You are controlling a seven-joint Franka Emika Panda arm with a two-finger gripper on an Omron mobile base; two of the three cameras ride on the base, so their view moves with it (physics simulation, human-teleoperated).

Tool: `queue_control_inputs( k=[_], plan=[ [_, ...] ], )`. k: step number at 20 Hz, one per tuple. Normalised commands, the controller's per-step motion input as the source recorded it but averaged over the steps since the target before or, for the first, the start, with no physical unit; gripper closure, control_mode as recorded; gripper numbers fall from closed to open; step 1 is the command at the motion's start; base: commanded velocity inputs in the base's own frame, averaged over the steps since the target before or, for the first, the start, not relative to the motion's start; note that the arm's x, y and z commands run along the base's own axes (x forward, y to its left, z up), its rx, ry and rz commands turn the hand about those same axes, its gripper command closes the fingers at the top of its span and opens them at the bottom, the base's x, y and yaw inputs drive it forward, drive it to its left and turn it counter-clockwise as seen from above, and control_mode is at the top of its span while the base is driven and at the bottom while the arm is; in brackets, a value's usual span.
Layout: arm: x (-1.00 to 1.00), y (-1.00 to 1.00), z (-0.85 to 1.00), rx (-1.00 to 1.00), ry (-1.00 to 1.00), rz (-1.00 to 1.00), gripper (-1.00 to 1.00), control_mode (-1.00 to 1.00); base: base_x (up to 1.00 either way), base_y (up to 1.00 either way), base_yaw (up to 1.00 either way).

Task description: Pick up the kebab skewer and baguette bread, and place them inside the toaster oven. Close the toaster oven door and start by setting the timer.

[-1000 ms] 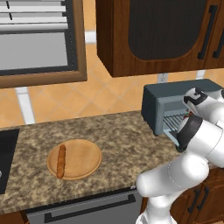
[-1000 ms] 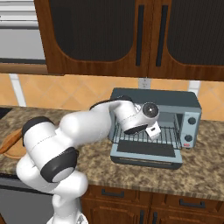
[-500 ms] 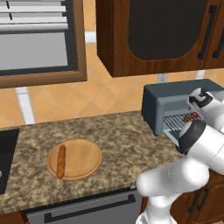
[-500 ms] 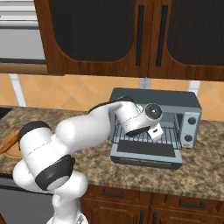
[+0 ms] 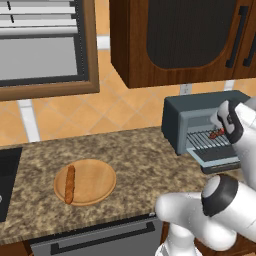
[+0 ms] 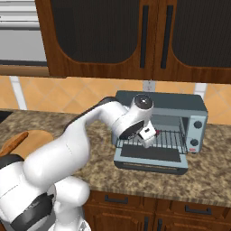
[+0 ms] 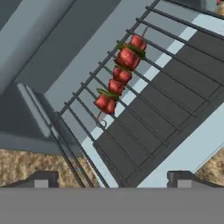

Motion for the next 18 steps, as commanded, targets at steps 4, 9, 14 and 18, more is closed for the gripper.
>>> queue_control_inputs(
  k=[4,9,14,18],
  plan=[
    [-0.52,0.88,-0.01,-0.07,0.17,0.3,-1.0,-1.0,0.0,0.0,0.0],
    [-0.07,0.34,-0.1,0.0,0.09,0.22,-1.0,-1.0,0.0,0.0,0.0],
    [0.0,0.15,0.0,0.0,0.0,0.15,-1.0,-1.0,0.0,0.0,0.0],
    [0.02,0.31,0.0,-0.01,0.0,0.08,-1.0,-1.0,0.0,0.0,0.0]
  ],
)
